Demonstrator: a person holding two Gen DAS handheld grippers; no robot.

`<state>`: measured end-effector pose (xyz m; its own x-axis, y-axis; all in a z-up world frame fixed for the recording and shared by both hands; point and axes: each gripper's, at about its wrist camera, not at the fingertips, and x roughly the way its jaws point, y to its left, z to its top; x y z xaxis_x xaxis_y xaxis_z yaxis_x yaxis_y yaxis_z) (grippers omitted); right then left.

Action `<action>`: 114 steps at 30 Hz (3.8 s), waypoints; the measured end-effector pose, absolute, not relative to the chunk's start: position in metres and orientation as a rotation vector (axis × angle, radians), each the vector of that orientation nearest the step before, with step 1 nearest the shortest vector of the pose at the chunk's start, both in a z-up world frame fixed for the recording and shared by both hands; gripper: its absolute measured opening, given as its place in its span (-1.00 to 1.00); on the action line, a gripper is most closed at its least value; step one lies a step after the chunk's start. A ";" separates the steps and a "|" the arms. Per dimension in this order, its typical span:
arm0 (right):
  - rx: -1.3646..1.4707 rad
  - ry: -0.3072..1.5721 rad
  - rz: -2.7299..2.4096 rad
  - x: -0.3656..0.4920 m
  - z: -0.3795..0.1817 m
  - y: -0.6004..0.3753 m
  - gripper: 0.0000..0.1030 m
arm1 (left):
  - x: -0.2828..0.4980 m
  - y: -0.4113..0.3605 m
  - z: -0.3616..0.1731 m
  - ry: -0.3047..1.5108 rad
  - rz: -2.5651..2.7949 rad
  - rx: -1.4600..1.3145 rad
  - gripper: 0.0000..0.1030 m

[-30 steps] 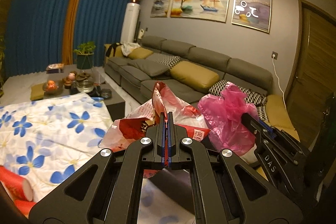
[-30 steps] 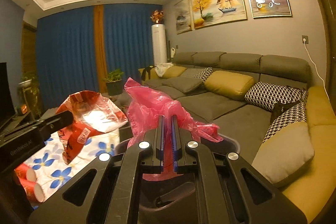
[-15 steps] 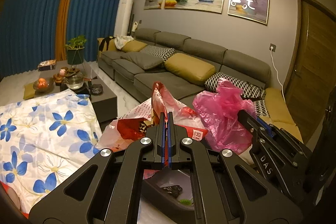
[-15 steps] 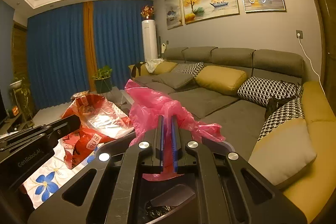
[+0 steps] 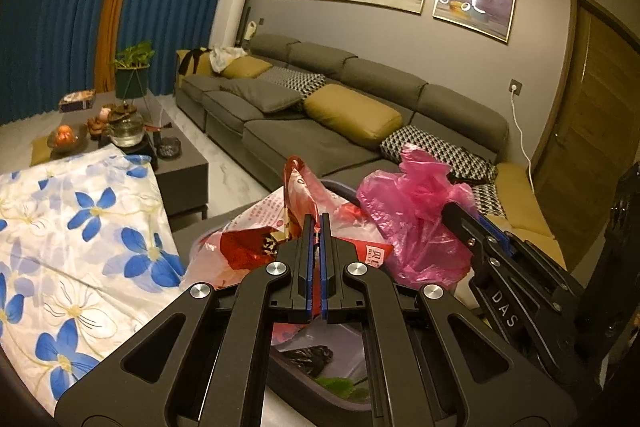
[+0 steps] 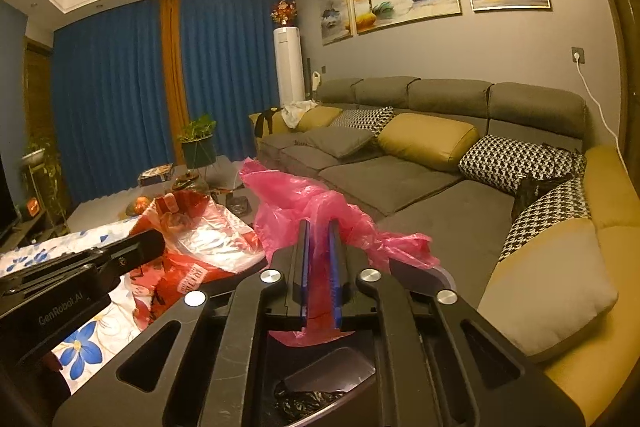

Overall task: Collect trash
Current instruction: 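Open both grippers to drop the bags into the grey bin, then return both grippers to the table above the remaining trash, then close the right gripper on the red can while the left grasps the black plastic bag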

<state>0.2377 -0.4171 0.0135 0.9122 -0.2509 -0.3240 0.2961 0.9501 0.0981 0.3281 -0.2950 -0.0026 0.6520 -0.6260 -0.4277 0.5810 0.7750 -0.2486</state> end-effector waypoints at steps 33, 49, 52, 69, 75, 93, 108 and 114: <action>0.095 0.247 -0.074 0.133 0.026 -0.298 0.69 | 0.171 -0.069 0.003 0.373 -0.150 -0.130 0.79; -0.002 0.374 0.161 0.116 -0.012 -0.148 0.68 | 0.085 0.090 -0.018 0.341 0.161 -0.178 0.79; -0.028 0.405 0.186 0.121 -0.020 -0.124 0.61 | 0.078 0.101 -0.018 0.327 0.176 -0.188 0.79; -0.102 0.562 0.191 0.173 -0.051 -0.058 0.18 | 0.081 0.122 -0.030 0.340 0.183 -0.205 0.79; -0.107 0.606 0.173 0.185 -0.059 -0.052 -0.06 | 0.086 0.125 -0.035 0.356 0.178 -0.208 0.79; -0.064 0.636 0.110 0.183 -0.062 -0.086 -0.91 | 0.098 0.124 -0.047 0.406 0.131 -0.213 0.79; -0.027 0.585 0.127 0.163 -0.049 -0.103 -0.92 | 0.129 0.142 -0.063 0.538 0.104 -0.245 0.47; -0.010 0.577 0.145 0.159 -0.045 -0.106 -0.92 | 0.142 0.145 -0.073 0.611 0.049 -0.265 0.10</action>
